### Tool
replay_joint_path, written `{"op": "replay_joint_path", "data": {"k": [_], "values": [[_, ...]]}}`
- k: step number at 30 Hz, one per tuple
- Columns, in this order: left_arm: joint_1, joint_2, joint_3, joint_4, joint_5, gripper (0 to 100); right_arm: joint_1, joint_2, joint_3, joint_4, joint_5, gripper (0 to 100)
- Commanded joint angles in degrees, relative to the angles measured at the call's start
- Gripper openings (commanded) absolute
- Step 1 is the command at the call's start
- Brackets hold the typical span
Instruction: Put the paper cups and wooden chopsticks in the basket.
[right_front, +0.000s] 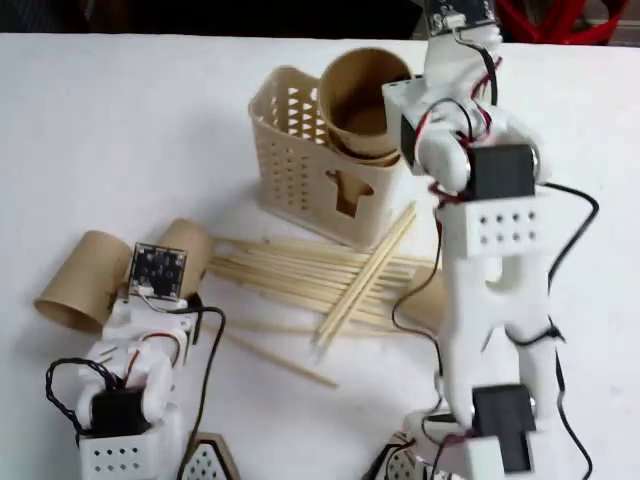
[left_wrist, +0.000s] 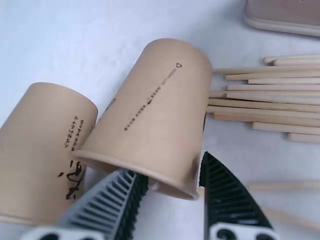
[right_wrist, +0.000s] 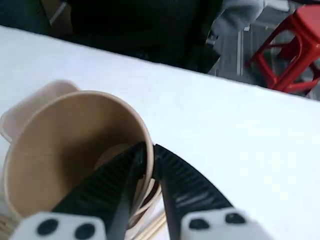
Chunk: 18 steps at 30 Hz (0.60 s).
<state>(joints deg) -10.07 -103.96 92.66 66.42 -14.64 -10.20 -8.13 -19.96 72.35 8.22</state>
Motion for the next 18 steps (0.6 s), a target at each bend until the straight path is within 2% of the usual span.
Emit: {"op": "replay_joint_path", "data": {"k": [1,5,11,16,18], "values": [[-0.5,-0.6,-0.4,-0.8,0.2,18,-0.5,2.8,-5.8,3.9,-0.6,2.0],[-0.5,-0.6,-0.4,-0.8,0.2,18,-0.5,5.6,-10.1,8.9,-0.6,3.2],[-0.5,-0.6,-0.4,-0.8,0.2,18,-0.3,6.5,-18.3,18.2,-0.6,17.4],[-0.5,-0.6,-0.4,-0.9,0.2,18,-0.2,6.4,-23.3,26.2,-0.6,16.5],[-0.5,-0.6,-0.4,-0.9,0.2,18,0.0,5.8,-22.2,26.3,-0.6,15.8]]}}
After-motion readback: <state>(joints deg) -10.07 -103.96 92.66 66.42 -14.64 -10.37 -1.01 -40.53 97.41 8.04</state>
